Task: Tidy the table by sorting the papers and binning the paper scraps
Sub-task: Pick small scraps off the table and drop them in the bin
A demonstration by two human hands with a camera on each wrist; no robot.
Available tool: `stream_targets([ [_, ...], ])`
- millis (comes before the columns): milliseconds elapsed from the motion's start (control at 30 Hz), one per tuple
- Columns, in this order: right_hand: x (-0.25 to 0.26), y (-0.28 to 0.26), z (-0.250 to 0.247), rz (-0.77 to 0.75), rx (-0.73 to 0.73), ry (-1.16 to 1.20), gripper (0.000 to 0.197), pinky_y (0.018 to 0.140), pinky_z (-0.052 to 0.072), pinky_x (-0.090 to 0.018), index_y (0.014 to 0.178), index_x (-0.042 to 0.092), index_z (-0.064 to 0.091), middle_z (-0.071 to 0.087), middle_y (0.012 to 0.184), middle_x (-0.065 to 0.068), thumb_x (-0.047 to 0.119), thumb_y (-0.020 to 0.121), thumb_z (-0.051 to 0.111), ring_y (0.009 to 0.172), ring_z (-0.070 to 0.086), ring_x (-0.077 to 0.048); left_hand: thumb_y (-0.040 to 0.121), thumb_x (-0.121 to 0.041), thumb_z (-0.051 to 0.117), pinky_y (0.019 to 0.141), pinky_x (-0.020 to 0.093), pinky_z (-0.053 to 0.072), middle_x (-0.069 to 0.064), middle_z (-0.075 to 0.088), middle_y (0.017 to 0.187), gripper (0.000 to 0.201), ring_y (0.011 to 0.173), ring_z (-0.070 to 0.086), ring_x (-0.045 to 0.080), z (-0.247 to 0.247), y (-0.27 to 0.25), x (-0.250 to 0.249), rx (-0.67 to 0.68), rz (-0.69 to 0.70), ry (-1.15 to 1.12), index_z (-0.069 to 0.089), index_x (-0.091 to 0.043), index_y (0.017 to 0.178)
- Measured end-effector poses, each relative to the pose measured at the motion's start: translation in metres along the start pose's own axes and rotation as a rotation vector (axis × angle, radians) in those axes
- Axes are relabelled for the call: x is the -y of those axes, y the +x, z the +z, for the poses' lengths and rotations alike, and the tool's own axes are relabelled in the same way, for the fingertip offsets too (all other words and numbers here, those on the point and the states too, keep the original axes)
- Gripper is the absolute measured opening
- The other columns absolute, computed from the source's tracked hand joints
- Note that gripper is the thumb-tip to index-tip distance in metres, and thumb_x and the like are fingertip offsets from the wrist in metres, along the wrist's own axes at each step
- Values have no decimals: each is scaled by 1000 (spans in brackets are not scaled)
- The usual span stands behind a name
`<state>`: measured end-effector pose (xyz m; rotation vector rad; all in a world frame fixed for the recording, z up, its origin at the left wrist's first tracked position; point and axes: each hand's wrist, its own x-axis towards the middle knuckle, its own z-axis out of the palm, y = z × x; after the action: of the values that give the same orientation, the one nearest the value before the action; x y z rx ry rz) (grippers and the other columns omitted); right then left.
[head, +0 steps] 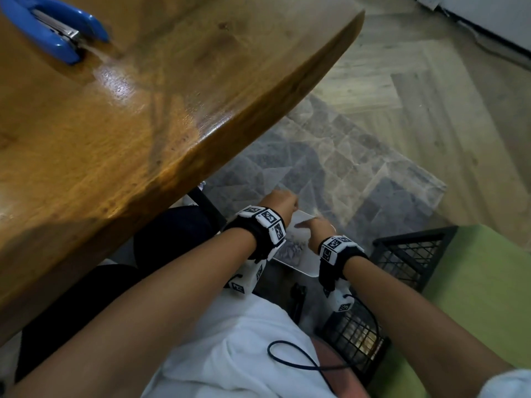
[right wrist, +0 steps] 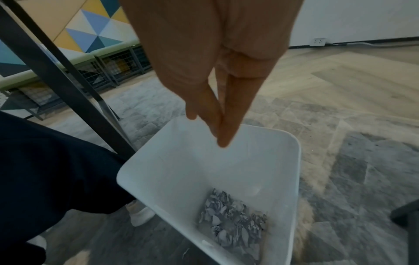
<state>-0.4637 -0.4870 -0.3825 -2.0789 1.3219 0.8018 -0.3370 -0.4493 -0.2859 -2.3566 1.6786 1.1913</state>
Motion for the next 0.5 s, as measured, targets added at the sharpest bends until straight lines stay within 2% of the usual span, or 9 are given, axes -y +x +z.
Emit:
stream_targets([
  [67, 2, -2, -1, 33, -1, 15, 19, 82, 55, -33, 100, 20, 72, 71, 105, -5, 14, 85, 64, 93, 67, -24, 94, -4, 45, 97, 31, 43, 12, 57, 130, 36, 119, 54, 28, 3, 1, 3, 30, 34, 34, 56, -11, 128],
  [100, 3, -2, 1, 42, -24, 27, 16, 73, 54, -32, 86, 15, 71, 71, 89, -7, 27, 88, 61, 81, 66, -25, 92, -4, 47, 96, 31, 43, 12, 57, 130, 36, 119, 54, 27, 3, 2, 4, 50, 50, 77, 57, -11, 126],
  [167, 4, -3, 1, 66, -39, 38, 40, 65, 45, -30, 73, 10, 62, 64, 78, -8, 40, 94, 49, 73, 59, -25, 91, -9, 54, 92, 32, 46, 15, 61, 123, 28, 113, 58, 29, 3, 3, 4, 81, 52, 170, 62, -5, 117],
  [200, 5, -4, 1, 65, -29, 46, 38, 67, 44, -31, 77, 8, 61, 63, 83, -8, 38, 95, 48, 77, 59, -24, 90, -13, 59, 89, 33, 47, 18, 64, 117, 25, 109, 60, 31, 2, 2, 3, 98, 54, 205, 64, -1, 111],
  [267, 7, -6, -2, 17, 20, -23, 19, 83, 47, -31, 106, 9, 65, 65, 112, -9, 17, 91, 56, 102, 61, -24, 89, -24, 61, 82, 35, 48, 20, 67, 106, 29, 102, 63, 34, -1, 2, -1, 88, 69, 248, 65, 3, 100],
  [333, 4, -5, 0, -40, 49, -38, 47, 102, 42, -28, 128, 20, 58, 55, 136, -3, -1, 86, 57, 124, 52, -23, 95, -28, 51, 82, 37, 47, 21, 65, 108, 34, 102, 62, 35, 0, 2, -2, 37, 69, 255, 64, 4, 101],
  [367, 5, -4, 0, -47, 46, -47, 46, 103, 42, -28, 128, 20, 59, 55, 136, -3, 0, 87, 57, 124, 52, -24, 97, -26, 46, 84, 38, 47, 21, 63, 113, 34, 105, 60, 35, 2, 2, -1, 27, 76, 277, 62, 2, 108],
  [433, 8, -6, 0, -45, 6, -33, 26, 89, 49, -29, 114, 14, 68, 66, 119, -7, 14, 92, 55, 107, 62, -27, 97, -17, 44, 90, 37, 45, 17, 57, 125, 31, 113, 56, 33, 5, 4, 2, 68, 92, 331, 54, -8, 125],
  [500, 11, -6, 0, -30, -55, -6, 30, 70, 45, -29, 103, 9, 70, 69, 100, -10, 30, 96, 49, 88, 63, -26, 95, -14, 47, 98, 36, 41, 14, 47, 137, 41, 123, 49, 31, 1, 3, 1, 143, 124, 369, 45, -16, 136],
])
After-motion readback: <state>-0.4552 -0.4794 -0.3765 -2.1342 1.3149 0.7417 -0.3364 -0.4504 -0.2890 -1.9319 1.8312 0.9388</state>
